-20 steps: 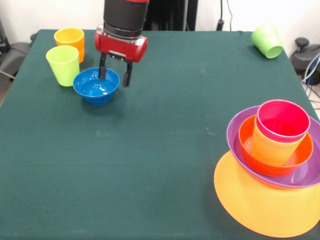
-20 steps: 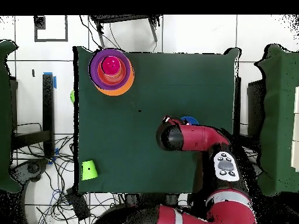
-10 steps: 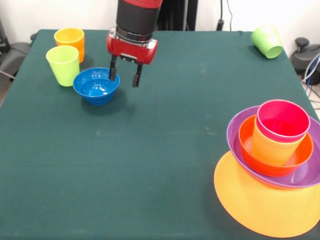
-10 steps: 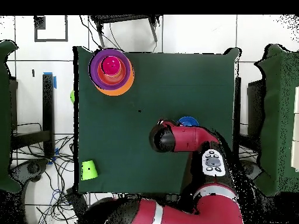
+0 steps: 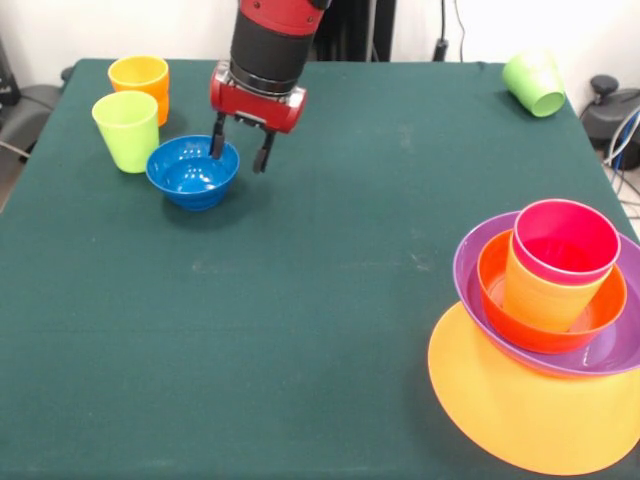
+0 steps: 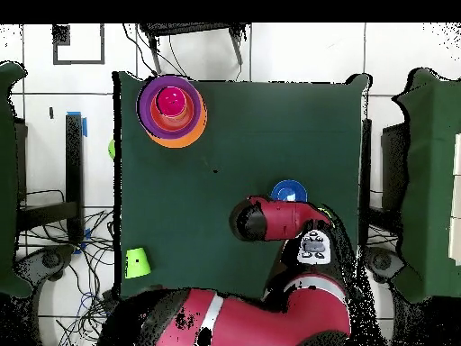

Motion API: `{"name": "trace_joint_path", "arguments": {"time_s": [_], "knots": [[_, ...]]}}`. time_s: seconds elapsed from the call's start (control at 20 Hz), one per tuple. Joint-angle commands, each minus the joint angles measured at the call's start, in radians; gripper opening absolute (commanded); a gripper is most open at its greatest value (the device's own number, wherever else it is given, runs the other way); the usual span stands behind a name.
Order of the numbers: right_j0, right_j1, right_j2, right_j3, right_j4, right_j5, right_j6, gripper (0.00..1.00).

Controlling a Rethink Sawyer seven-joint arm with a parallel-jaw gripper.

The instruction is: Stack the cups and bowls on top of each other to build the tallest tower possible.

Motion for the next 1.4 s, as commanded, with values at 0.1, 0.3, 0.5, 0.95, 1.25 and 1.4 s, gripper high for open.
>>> {"name": "trace_joint_path", "arguments": {"time_s": [0.1, 0.3, 0.5, 0.95, 1.25, 1.4], "knots": [[0.052, 0.091, -0.05, -0.102, 0.039, -0.105, 0.18, 1.0], [0.018, 0.08, -0.009, -0.085, 0.031, -0.138, 0.147, 1.0], [-0.001, 0.08, 0.025, -0.078, 0.048, -0.141, 0.142, 0.0], [-0.056, -0.058, 0.173, -0.008, 0.066, 0.012, 0.066, 0.0], [-0.046, -0.183, 0.217, 0.006, 0.117, 0.197, 0.023, 0.0], [-0.014, -0.216, 0.199, -0.053, 0.15, 0.349, 0.002, 0.0]]}}
